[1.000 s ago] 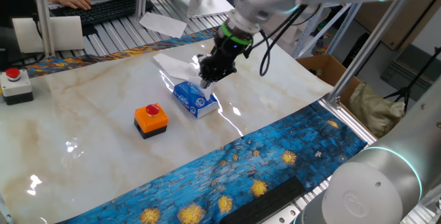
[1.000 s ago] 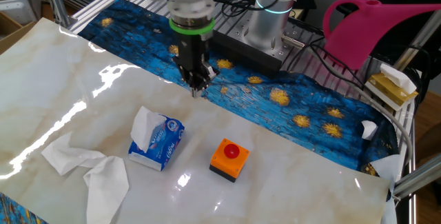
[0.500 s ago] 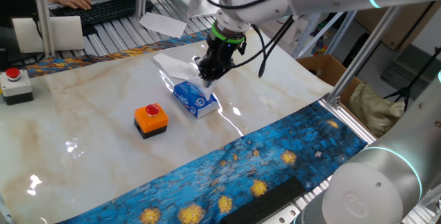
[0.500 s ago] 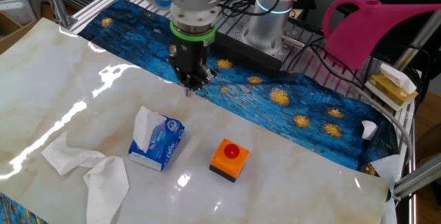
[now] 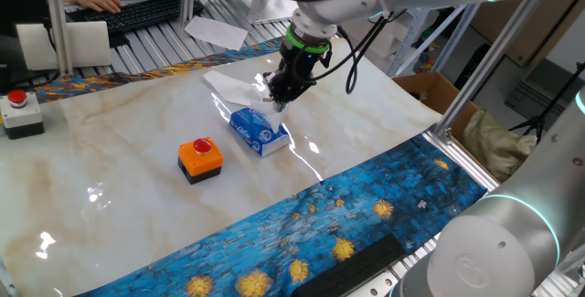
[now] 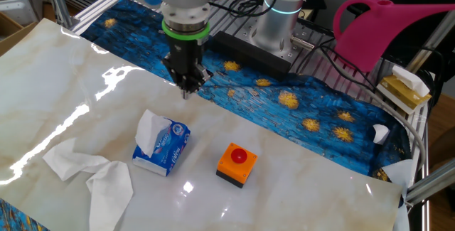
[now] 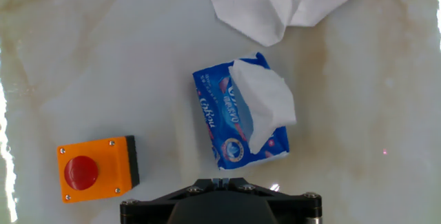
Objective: Pull out a napkin
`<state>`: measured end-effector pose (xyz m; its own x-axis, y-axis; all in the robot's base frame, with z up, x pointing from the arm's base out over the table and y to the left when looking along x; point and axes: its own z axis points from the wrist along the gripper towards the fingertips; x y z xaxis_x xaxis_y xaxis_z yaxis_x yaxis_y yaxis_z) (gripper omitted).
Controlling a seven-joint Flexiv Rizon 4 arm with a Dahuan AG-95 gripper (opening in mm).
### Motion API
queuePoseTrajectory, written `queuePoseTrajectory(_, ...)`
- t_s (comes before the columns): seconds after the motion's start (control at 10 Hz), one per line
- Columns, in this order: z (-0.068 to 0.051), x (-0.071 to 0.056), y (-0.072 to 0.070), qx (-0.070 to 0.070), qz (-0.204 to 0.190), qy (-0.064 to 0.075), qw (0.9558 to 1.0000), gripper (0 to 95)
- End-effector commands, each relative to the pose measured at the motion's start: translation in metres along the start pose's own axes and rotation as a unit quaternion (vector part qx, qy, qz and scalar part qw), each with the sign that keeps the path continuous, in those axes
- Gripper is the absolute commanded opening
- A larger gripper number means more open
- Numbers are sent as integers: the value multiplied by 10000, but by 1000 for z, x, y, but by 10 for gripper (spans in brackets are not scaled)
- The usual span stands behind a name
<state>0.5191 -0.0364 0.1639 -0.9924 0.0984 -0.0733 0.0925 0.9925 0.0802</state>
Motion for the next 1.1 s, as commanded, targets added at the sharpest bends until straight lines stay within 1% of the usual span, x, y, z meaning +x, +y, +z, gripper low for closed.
queuePoseTrajectory(0.1, 0, -10, -5, 13, -237, 11, 9997, 0)
queuePoseTrajectory(0.3, 0, -22, -8, 10, -278, 9, 9996, 0)
queuePoseTrajectory(0.5, 0, -31, -12, 12, -372, 6, 9993, 0)
queuePoseTrajectory(0.6, -1, -35, -14, 24, -464, 0, 9989, 0)
queuePoseTrajectory(0.7, -1, -40, -19, 89, -651, 3, 9978, 0)
queuePoseTrajectory(0.8, -2, -45, -22, 88, -712, 8, 9974, 0)
queuePoseTrajectory(1.1, -4, -48, -30, 81, -749, 14, 9972, 0)
